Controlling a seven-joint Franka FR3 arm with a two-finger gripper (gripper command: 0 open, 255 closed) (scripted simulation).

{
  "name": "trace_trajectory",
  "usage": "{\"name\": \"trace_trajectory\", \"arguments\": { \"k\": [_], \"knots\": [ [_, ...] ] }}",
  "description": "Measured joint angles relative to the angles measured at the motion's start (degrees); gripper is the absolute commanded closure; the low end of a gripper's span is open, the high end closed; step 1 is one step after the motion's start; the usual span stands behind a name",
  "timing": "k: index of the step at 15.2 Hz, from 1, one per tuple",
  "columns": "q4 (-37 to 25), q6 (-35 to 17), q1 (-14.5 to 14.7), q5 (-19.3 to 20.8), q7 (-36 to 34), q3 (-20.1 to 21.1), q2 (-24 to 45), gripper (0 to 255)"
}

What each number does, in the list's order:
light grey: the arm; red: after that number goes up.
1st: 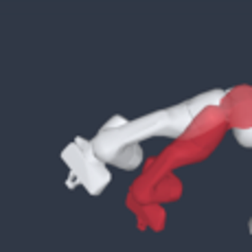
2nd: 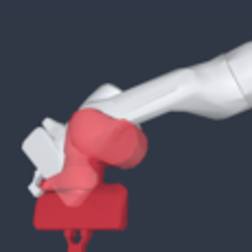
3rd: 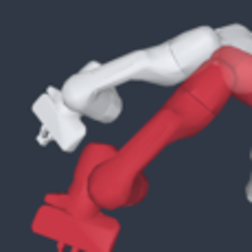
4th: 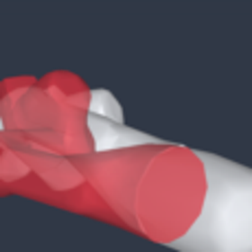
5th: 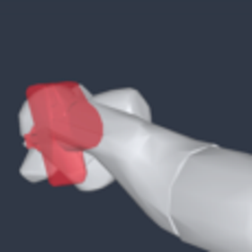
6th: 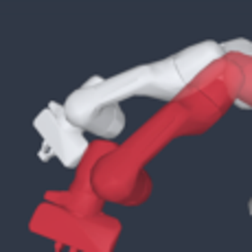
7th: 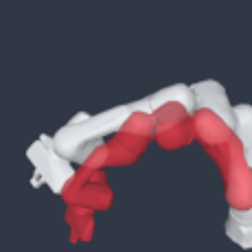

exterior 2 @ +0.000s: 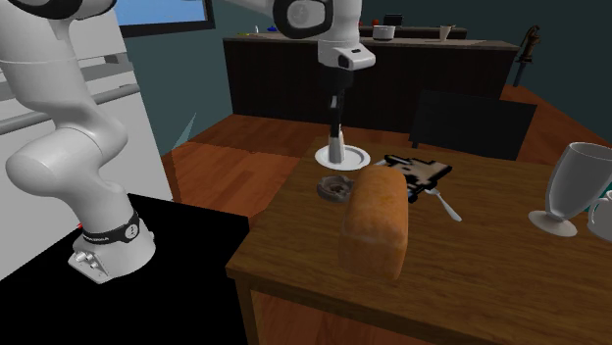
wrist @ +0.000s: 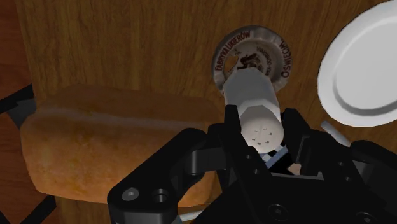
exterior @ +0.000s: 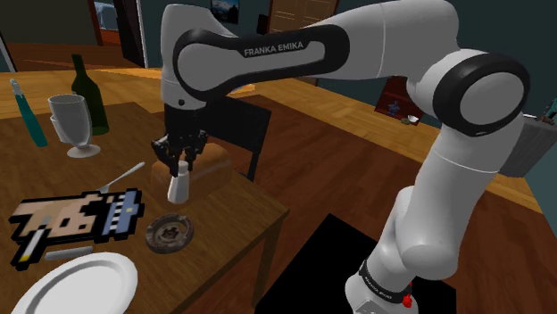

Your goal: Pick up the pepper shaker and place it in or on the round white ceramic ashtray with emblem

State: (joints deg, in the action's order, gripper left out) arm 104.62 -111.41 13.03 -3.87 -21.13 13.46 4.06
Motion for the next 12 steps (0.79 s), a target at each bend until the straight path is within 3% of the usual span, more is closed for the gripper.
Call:
{"name": "trace_trajectory", "arguments": {
  "k": [3,12],
  "knots": [
    [-5.7,1.9,1.7,1.3,-3.4,1.2,3.7,255],
    [-1.2,-4.2,2.3,1.7,-4.0,1.5,5.3,255]
  ]
}}
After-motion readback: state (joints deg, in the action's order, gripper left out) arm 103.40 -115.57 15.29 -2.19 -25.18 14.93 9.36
